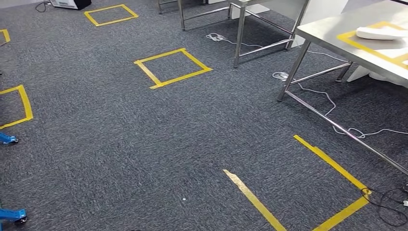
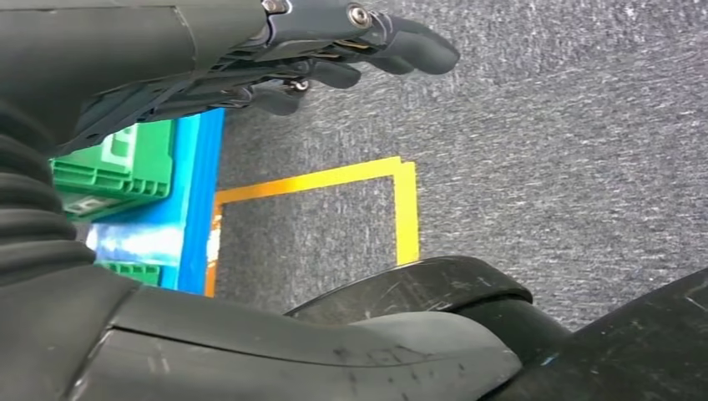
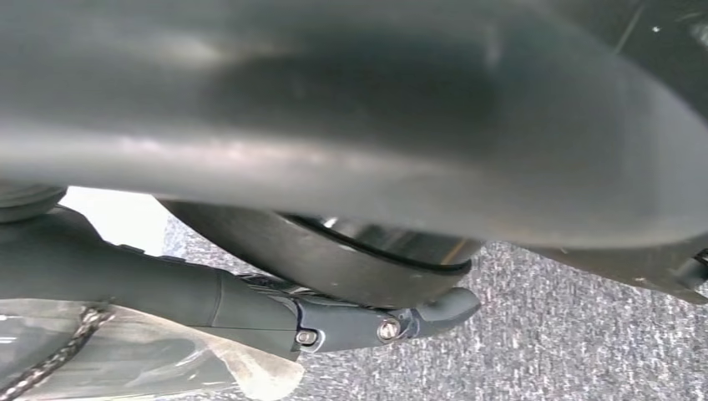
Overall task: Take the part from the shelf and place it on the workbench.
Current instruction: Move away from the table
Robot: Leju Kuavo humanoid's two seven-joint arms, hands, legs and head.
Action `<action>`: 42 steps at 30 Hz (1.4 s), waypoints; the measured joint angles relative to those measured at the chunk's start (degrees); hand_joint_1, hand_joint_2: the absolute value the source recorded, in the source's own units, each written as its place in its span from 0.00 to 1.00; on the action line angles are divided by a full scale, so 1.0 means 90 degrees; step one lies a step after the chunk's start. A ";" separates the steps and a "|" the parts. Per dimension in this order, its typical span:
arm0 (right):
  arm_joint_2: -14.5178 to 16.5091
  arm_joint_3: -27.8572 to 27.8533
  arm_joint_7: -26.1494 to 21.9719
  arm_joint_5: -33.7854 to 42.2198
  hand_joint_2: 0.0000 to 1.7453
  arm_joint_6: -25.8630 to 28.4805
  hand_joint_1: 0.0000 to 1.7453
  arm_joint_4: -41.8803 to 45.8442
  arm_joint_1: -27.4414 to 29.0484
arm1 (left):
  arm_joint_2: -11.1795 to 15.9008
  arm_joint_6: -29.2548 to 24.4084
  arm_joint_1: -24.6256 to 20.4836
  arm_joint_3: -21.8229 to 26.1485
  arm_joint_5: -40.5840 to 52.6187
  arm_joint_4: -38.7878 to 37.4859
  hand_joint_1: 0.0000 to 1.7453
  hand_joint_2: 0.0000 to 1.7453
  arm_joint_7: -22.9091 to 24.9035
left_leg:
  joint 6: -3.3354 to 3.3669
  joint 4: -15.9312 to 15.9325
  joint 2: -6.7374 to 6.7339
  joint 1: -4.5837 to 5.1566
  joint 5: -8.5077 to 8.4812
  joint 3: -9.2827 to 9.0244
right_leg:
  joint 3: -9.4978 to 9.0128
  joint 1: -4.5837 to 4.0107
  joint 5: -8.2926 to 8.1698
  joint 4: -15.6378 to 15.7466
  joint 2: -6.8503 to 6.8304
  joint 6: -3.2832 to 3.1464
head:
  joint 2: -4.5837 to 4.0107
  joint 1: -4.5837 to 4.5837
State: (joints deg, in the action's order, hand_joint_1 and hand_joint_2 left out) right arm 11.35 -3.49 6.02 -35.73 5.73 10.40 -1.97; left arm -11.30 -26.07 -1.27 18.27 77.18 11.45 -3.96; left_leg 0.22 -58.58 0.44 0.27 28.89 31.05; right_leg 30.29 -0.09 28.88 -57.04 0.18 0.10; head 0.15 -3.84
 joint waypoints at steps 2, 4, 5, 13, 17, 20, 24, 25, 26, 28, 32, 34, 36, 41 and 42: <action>0.0006 -0.0004 0.0002 0.0001 0.00 0.0000 0.00 0.0000 0.0002 | 0.0005 -0.0001 -0.0008 0.0002 -0.0007 0.0000 0.00 1.00 0.0001 | -0.0068 -0.0420 -0.0001 -0.0004 0.0277 0.0165 | -0.0024 0.0029 -0.0018 0.0034 -0.0023 -0.0061 | 0.0000 -0.0021; 0.0007 -0.0007 0.0004 0.0001 0.00 0.0000 0.00 0.0000 0.0005 | 0.0015 -0.0004 -0.0041 0.0004 -0.0026 0.0001 0.00 1.00 0.0001 | -0.0114 -0.1263 -0.0002 -0.0009 0.0690 0.0511 | -0.0026 0.0021 -0.0009 0.0032 -0.0045 -0.0092 | 0.0000 -0.0039; 0.0007 -0.0007 0.0004 0.0001 0.00 0.0000 0.00 0.0000 0.0007 | 0.0022 -0.0005 -0.0060 0.0005 -0.0036 0.0002 0.00 1.00 0.0001 | -0.0123 -0.1603 -0.0002 -0.0010 0.0804 0.0640 | -0.0030 0.0017 -0.0005 0.0031 -0.0051 -0.0096 | 0.0000 -0.0036; 0.0009 -0.0009 0.0007 -0.0011 0.00 -0.0004 0.00 -0.0001 0.0002 | 0.0015 0.0007 0.0012 0.0002 -0.0036 -0.0005 0.00 1.00 0.0003 | 0.0011 0.0047 0.0005 0.0000 0.0008 -0.0101 | -0.0015 -0.0032 0.0028 -0.0012 -0.0015 0.0037 | 0.0000 -0.0030; 0.0007 -0.0011 0.0007 -0.0027 0.00 -0.0006 0.00 0.0000 -0.0008 | -0.0003 0.0001 0.0014 0.0002 -0.0027 -0.0005 0.00 1.00 0.0004 | 0.0144 0.0135 -0.0013 -0.0046 -0.0027 -0.0112 | 0.0238 -0.0029 0.0318 -0.0445 -0.0017 0.0158 | 0.0000 -0.0004; 0.0002 -0.0012 0.0009 -0.0037 0.00 -0.0006 0.00 0.0002 -0.0053 | -0.0001 0.0000 0.0014 0.0002 -0.0011 -0.0005 0.00 1.00 0.0005 | 0.0181 0.0135 -0.0043 -0.0035 -0.0018 -0.0112 | 0.0827 -0.0025 0.0813 -0.1684 -0.0014 0.0205 | 0.0000 0.0014; -0.0005 -0.0013 0.0023 -0.0061 0.00 -0.0013 0.00 0.0001 -0.0066 | -0.0004 -0.0001 0.0016 0.0002 0.0018 -0.0005 0.00 1.00 0.0006 | 0.0179 0.0133 -0.0018 -0.0030 0.0015 -0.0177 | 0.0525 -0.0022 0.0189 -0.1009 -0.0016 0.0179 | 0.0000 0.0020; -0.0005 -0.0013 0.0026 -0.0070 0.00 -0.0017 0.00 -0.0001 -0.0055 | -0.0006 -0.0002 0.0018 0.0002 0.0021 -0.0005 0.00 1.00 0.0006 | 0.0160 0.0127 -0.0009 -0.0020 0.0030 -0.0189 | 0.0319 -0.0026 0.0016 -0.0592 -0.0016 0.0162 | 0.0000 0.0019; -0.0004 -0.0013 0.0025 -0.0078 0.00 -0.0022 0.00 -0.0001 -0.0043 | -0.0007 -0.0006 0.0019 0.0002 0.0022 -0.0005 0.00 1.00 0.0006 | 0.0135 0.0118 -0.0003 -0.0010 0.0039 -0.0182 | 0.0161 -0.0030 -0.0057 -0.0271 -0.0015 0.0137 | 0.0000 0.0019; -0.0003 -0.0013 0.0022 -0.0091 0.00 -0.0030 0.00 -0.0001 -0.0023 | -0.0006 -0.0015 0.0019 0.0002 0.0022 -0.0005 0.00 1.00 0.0005 | 0.0080 0.0106 -0.0006 0.0008 0.0033 -0.0143 | 0.0055 -0.0042 -0.0017 -0.0064 0.0001 0.0086 | 0.0000 0.0007; 0.0001 -0.0013 0.0024 -0.0107 0.00 -0.0039 0.00 0.0000 -0.0013 | 0.0000 -0.0038 0.0006 0.0003 0.0021 -0.0005 0.00 1.00 0.0005 | -0.0048 -0.0222 -0.0014 0.0010 0.0263 -0.0010 | 0.0011 0.0019 -0.0028 0.0031 -0.0007 -0.0046 | 0.0000 -0.0016; 0.0002 -0.0013 0.0027 -0.0110 0.00 -0.0041 0.00 -0.0001 -0.0009 | 0.0006 -0.0050 -0.0023 0.0004 0.0016 -0.0005 0.00 1.00 0.0004 | -0.0106 -0.1028 -0.0014 -0.0003 0.0649 0.0346 | -0.0002 0.0020 -0.0021 0.0034 -0.0031 -0.0090 | 0.0000 -0.0031; 0.0002 -0.0013 0.0028 -0.0110 0.00 -0.0043 0.00 -0.0002 -0.0004 | 0.0015 -0.0058 -0.0064 0.0005 0.0010 -0.0005 0.00 1.00 0.0002 | -0.0132 -0.1674 -0.0015 -0.0007 0.0821 0.0627 | -0.0017 0.0011 -0.0012 0.0031 -0.0041 -0.0104 | 0.0000 -0.0029; 0.0002 -0.0013 0.0026 -0.0118 0.00 -0.0062 0.00 -0.0001 -0.0004 | 0.0011 -0.0052 -0.0025 0.0005 0.0016 -0.0006 0.00 1.00 0.0009 | -0.0066 -0.0225 -0.0016 -0.0001 -0.0053 0.0013 | -0.0073 -0.0014 0.0033 0.0013 0.0004 -0.0048 | 0.0000 -0.0030; 0.0002 -0.0013 0.0026 -0.0121 0.00 -0.0064 0.00 -0.0001 -0.0005 | 0.0007 -0.0052 -0.0009 0.0005 0.0016 -0.0007 0.00 1.00 0.0011 | -0.0033 -0.0029 -0.0014 0.0005 -0.0072 -0.0055 | -0.0054 -0.0026 0.0035 0.0004 0.0004 -0.0018 | 0.0000 -0.0025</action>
State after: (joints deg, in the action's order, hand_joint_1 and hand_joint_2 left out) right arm 11.37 -3.61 6.25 -36.82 5.15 10.40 -2.01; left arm -11.24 -26.54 -1.35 18.32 77.32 11.39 -3.86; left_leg -0.08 -58.84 0.32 0.32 28.24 30.55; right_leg 29.81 -0.32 29.19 -57.00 0.22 -0.06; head 0.15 -4.06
